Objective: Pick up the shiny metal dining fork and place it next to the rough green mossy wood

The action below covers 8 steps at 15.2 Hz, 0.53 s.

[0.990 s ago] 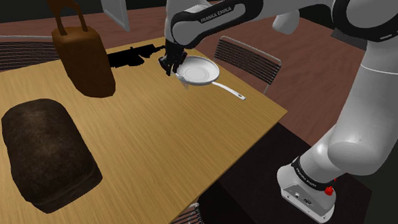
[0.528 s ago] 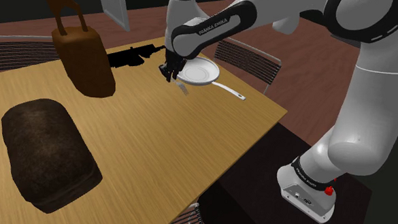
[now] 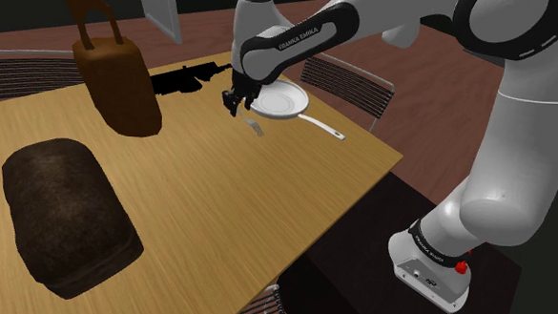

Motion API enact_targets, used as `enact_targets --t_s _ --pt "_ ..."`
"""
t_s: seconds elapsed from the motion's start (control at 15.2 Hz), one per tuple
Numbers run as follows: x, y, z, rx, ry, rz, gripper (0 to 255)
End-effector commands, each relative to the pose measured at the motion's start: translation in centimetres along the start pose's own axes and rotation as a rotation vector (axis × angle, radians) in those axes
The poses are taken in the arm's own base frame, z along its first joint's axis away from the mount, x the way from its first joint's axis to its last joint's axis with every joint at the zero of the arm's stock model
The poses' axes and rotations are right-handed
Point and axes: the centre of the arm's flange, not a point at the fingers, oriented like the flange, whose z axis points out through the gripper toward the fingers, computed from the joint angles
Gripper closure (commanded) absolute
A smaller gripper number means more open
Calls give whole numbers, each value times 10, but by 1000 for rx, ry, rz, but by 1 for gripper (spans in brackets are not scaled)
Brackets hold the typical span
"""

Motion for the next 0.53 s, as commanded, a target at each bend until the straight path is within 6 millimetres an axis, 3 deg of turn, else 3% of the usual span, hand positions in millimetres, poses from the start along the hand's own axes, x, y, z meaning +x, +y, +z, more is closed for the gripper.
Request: enact_targets --t_s 0.0,0.26,0.46 --pt "0 0 0 0 0 0 0" --pt "0 0 0 0 0 0 0" --pt "0 0 -40 0 0 0 0"
